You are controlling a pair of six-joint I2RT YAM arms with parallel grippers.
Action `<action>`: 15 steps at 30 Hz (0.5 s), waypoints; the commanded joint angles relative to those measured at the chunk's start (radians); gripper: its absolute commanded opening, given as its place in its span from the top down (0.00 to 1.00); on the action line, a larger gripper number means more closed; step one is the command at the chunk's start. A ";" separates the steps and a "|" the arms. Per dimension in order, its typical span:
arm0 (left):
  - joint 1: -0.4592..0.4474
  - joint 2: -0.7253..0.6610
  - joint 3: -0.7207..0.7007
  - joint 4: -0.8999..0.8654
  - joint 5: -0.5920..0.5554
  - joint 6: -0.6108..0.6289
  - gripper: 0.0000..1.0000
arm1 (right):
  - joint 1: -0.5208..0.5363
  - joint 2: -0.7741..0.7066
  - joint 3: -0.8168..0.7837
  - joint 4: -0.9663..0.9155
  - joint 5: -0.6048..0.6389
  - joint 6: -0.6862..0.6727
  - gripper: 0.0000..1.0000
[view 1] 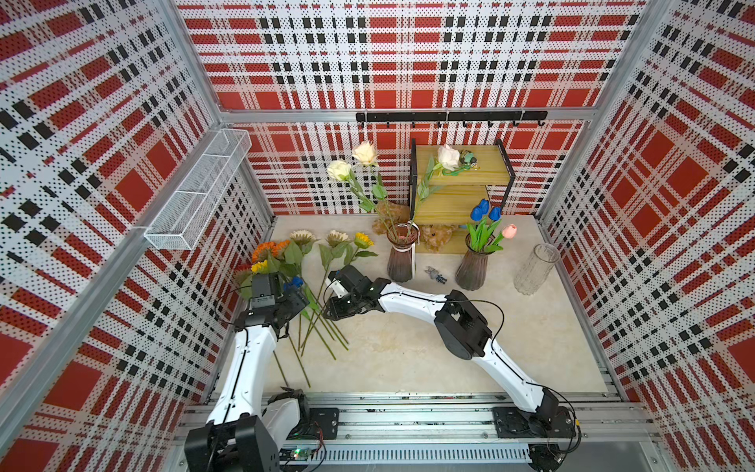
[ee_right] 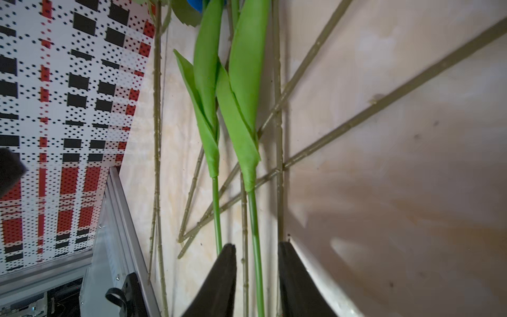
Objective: Arrange the flowers in different vases according to their variety
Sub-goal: Pick up the flower at the center of the board.
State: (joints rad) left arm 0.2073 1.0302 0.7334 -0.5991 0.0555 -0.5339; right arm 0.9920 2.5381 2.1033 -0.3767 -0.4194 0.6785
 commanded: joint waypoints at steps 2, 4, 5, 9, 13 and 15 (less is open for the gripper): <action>0.007 0.004 -0.017 0.023 -0.007 0.004 0.27 | -0.003 0.025 0.037 -0.001 -0.028 0.006 0.67; 0.007 0.007 -0.017 0.025 -0.007 0.005 0.28 | -0.005 0.031 0.037 0.002 -0.033 0.008 0.67; 0.008 0.008 -0.018 0.027 -0.009 0.004 0.27 | -0.005 0.034 0.040 0.002 -0.039 0.010 0.67; 0.007 0.007 -0.020 0.027 -0.012 0.006 0.27 | -0.004 0.042 0.041 0.006 -0.049 0.012 0.68; 0.007 0.008 -0.022 0.027 -0.015 0.007 0.27 | -0.004 0.051 0.047 0.005 -0.057 0.018 0.68; 0.007 0.009 -0.023 0.029 -0.014 0.008 0.27 | -0.004 0.061 0.056 0.001 -0.065 0.021 0.68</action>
State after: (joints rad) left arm 0.2073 1.0363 0.7223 -0.5900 0.0483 -0.5339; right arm 0.9916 2.5671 2.1330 -0.3744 -0.4652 0.6933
